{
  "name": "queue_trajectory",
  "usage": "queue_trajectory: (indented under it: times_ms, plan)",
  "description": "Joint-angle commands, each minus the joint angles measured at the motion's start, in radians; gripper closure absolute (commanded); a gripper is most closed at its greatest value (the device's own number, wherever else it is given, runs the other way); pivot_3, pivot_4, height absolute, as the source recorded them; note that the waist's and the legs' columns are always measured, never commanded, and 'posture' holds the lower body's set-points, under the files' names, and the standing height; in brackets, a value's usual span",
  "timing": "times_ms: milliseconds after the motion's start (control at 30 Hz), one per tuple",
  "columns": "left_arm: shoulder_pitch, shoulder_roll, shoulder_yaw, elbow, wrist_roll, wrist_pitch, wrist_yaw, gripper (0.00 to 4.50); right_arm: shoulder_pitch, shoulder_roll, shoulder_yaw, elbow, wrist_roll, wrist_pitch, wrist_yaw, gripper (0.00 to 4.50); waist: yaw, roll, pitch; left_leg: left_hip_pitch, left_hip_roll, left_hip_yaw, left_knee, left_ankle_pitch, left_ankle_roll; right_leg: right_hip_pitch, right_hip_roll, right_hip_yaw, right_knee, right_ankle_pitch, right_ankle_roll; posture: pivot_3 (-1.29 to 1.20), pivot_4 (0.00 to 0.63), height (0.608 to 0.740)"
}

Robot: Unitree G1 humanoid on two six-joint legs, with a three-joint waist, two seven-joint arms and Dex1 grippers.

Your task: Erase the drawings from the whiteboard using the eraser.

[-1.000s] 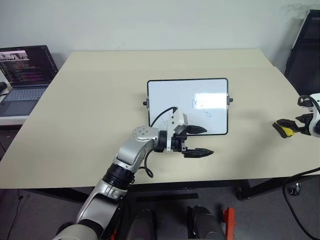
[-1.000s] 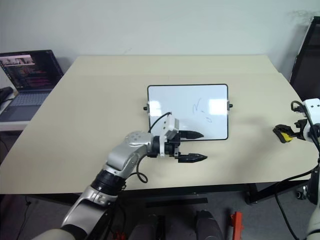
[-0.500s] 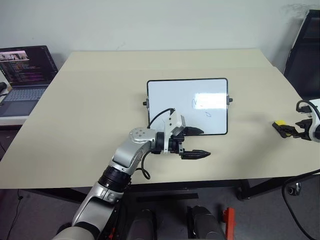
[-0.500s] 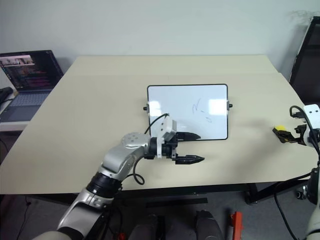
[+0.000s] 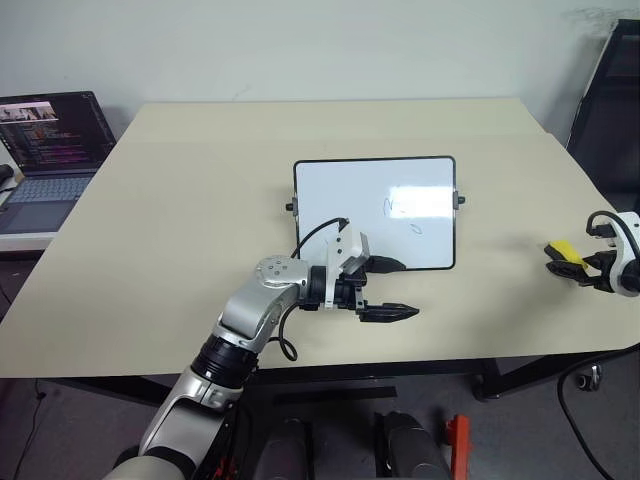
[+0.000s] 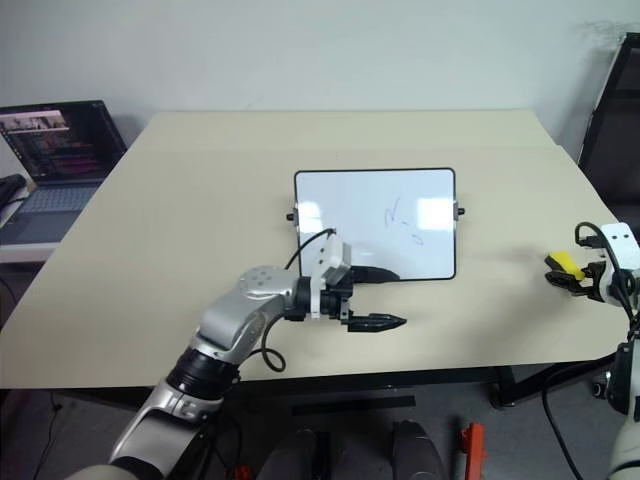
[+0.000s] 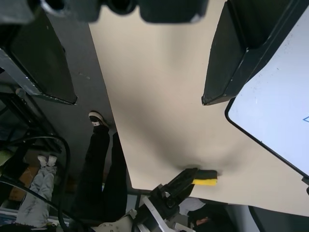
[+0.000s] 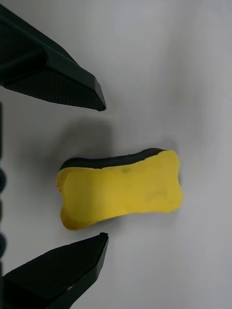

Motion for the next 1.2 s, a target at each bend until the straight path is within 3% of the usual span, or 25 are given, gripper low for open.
queue_trajectory:
  times_ms: [33, 200, 233, 1200]
  plan:
    - [-0.001, 0.005, 0.005, -0.044, -0.011, 0.004, -0.001, 0.0, -0.006, -0.008, -0.017, -0.011, 0.01, -0.004, 0.006, 0.07, 0.0, 0.0, 0.0, 0.0, 0.0, 0.0, 0.0, 0.0, 0.0, 0.0, 0.0, 0.0, 0.0, 0.0, 0.0, 0.0, 0.15, 0.74]
    - [0.002, 0.005, 0.004, -0.049, -0.011, 0.005, 0.006, 0.0, -0.008, -0.003, -0.019, -0.011, 0.006, -0.008, -0.002, 0.07, 0.0, 0.0, 0.0, 0.0, 0.0, 0.0, 0.0, 0.0, 0.0, 0.0, 0.0, 0.0, 0.0, 0.0, 0.0, 0.0, 0.15, 0.74]
    - [0.003, 0.005, 0.004, -0.051, -0.011, 0.006, 0.007, 0.0, -0.007, -0.002, -0.019, -0.011, 0.005, -0.009, -0.002, 0.23, 0.0, 0.0, 0.0, 0.0, 0.0, 0.0, 0.0, 0.0, 0.0, 0.0, 0.0, 0.0, 0.0, 0.0, 0.0, 0.0, 0.15, 0.74]
    - [0.014, -0.001, -0.007, -0.06, -0.003, 0.007, 0.024, 0.0, -0.055, 0.014, -0.01, -0.027, -0.014, -0.054, -0.014, 0.23, 0.0, 0.0, 0.0, 0.002, 0.0, 0.0, 0.0, 0.0, 0.0, 0.002, 0.0, 0.0, 0.0, 0.0, 0.0, 0.0, 0.15, 0.74]
